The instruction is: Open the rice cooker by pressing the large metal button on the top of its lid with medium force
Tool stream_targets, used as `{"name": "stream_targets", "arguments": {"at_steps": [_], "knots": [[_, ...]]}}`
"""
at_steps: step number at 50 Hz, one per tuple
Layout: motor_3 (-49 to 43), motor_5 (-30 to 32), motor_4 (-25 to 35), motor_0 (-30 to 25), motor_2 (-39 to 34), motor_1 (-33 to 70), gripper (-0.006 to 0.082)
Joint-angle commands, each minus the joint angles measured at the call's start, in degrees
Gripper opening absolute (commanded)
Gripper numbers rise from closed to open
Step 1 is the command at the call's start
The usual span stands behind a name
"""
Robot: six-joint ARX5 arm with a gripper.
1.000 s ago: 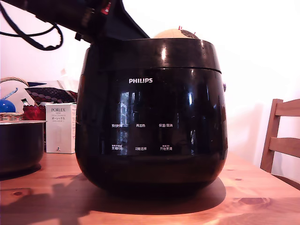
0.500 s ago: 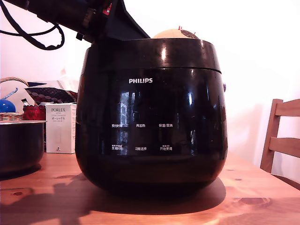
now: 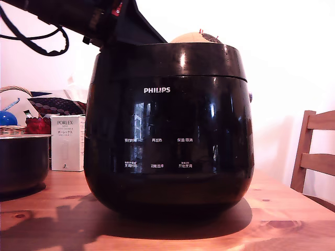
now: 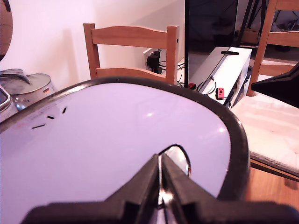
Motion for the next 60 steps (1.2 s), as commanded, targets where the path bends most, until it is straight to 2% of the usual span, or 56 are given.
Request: {"name": "stream_targets", "arguments": {"at_steps": [1, 18, 60], "knots": [[-6.5, 0.7, -1.0, 0.4, -7.5, 5.6, -0.002], [-10.2, 1.1, -4.5, 0.3, -7.5, 5.6, -0.002], [-14.4, 1.1, -4.0, -1.1, -7.5, 5.6, -0.002]]}}
